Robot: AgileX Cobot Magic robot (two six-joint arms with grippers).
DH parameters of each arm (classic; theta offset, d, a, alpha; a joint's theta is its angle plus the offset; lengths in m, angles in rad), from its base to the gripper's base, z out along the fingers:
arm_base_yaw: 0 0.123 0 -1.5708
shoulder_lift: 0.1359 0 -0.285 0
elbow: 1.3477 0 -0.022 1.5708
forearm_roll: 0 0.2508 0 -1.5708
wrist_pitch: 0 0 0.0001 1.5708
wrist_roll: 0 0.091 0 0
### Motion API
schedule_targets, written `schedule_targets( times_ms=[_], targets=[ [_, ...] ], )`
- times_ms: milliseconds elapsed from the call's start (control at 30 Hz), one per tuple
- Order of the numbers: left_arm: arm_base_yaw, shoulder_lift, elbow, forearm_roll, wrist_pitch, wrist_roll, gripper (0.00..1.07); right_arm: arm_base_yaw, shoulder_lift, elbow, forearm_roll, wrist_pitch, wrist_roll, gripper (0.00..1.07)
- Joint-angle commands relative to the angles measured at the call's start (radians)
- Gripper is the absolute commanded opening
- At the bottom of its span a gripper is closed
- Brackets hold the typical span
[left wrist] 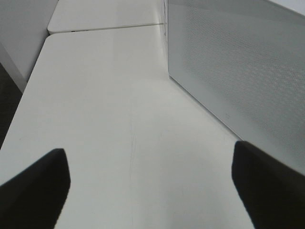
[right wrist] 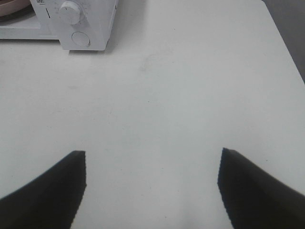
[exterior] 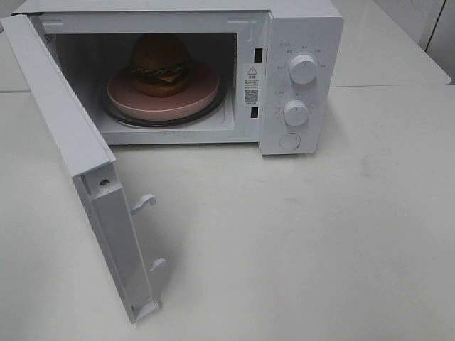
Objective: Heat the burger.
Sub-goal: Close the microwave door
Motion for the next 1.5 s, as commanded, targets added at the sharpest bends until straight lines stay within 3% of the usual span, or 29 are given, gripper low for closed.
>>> schedule_targets(
  times_ms=[33,67,167,233,333,400,700,867,1233,1500],
  targets=[
    [-0.003,0.070,-0.008,0.001,-0.084,0.003,0.66,-0.008,-0.025,0.002,0.001,-0.012,-0.010,0.76],
    [-0.003,0.116,-0.008,0.001,-0.126,0.003,0.54,-0.008,-0.025,0.002,0.001,-0.012,-0.010,0.76],
    [-0.003,0.139,-0.008,0.001,-0.148,0.003,0.48,-0.008,-0.025,0.002,0.001,-0.012,-0.010,0.76],
    [-0.003,0.222,-0.008,-0.001,-0.221,0.003,0.27,-0.008,-0.025,0.002,0.001,-0.012,-0.010,0.75],
    [-0.003,0.246,-0.008,-0.001,-0.241,0.003,0.22,-0.008,-0.025,0.002,0.001,-0.012,-0.010,0.76],
    [-0.003,0.330,-0.008,-0.001,-0.318,0.009,0.00,-0.008,-0.025,0.002,0.001,-0.012,-0.010,0.76],
    [-0.013,0.473,0.021,-0.040,-0.563,0.122,0.00,-0.008,-0.025,0.002,0.001,-0.012,-0.010,0.76],
    [-0.063,0.554,0.137,-0.069,-0.862,0.203,0.00,-0.008,-0.025,0.002,0.001,-0.012,-0.010,0.76],
    [-0.164,0.713,0.299,-0.064,-1.303,0.164,0.00,-0.008,-0.025,0.002,0.001,-0.012,-0.010,0.76],
    [-0.245,0.843,0.326,-0.011,-1.436,0.038,0.00,-0.008,-0.025,0.002,0.001,-0.012,-0.010,0.76]
  ],
)
